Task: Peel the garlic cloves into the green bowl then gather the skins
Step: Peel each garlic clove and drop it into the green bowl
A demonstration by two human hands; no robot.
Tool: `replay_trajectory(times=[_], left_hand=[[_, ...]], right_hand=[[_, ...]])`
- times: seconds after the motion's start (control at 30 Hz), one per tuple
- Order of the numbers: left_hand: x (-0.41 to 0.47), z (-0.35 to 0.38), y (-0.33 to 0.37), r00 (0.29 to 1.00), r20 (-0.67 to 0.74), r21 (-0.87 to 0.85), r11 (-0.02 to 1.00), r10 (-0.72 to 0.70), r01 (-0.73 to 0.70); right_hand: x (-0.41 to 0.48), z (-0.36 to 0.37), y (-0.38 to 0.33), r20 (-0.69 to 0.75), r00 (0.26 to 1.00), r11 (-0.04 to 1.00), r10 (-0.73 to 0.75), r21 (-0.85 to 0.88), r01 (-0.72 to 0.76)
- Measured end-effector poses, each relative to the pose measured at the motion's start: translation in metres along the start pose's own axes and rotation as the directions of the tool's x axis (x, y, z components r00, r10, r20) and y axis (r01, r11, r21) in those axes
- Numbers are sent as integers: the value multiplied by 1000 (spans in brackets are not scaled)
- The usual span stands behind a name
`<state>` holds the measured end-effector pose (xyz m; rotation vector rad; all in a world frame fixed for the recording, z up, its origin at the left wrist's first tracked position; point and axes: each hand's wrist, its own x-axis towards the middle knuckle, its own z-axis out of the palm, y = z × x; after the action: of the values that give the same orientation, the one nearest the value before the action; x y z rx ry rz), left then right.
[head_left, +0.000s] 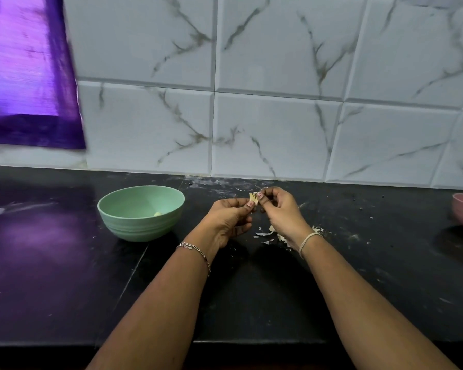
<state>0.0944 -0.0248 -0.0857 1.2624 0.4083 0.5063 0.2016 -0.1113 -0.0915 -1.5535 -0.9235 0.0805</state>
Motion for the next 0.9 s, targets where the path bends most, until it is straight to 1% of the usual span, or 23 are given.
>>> replay_trajectory(times=[0.1, 0.17, 0.23, 0.27, 0.3, 0.37, 0.5, 0.67, 0.8, 0.83, 0.9], left_hand=[[0, -1, 2, 1000, 0, -27, 1000, -6, 6], [-1, -2, 3, 1000, 2, -47, 999, -12, 12], [-1, -3, 2, 1000, 8, -51, 998, -24, 24], [-1, -4, 2, 1000, 13, -49, 998, -28, 29], [-1, -4, 2, 999, 17, -47, 998, -32, 33], [-1, -3, 1, 999, 19, -41, 999, -31, 31], [-1, -2, 0, 999, 39, -26, 999, -32, 33], [-1, 1, -1, 995, 73, 49, 997, -69, 65], [-2, 1, -1, 995, 68, 56, 996, -67, 63], [-2, 1, -1, 997, 60, 52, 997, -58, 55], [-2, 1, -2, 999, 36, 59, 998, -34, 32]], right_hand=[[1, -6, -2, -37, 999, 998, -13, -63, 10], [2, -16, -3, -60, 995, 980, -74, -189, 61], [1, -29, -2, -28, 991, 906, -129, -410, 106], [0, -34, -2, -2, 992, 856, -130, -505, 111], [-1, -39, -1, 18, 993, 814, -114, -572, 104], [-3, -44, 1, 44, 997, 771, -66, -632, 79], [-7, -50, -1, 77, 997, 699, -18, -712, 67], [-7, -53, -1, 40, 999, 723, -26, -689, 46], [-8, -53, -3, 36, 999, 695, -37, -717, 51], [-7, -53, -3, 28, 998, 703, -51, -709, 56], [-5, -49, -3, 10, 997, 762, -81, -645, 68]])
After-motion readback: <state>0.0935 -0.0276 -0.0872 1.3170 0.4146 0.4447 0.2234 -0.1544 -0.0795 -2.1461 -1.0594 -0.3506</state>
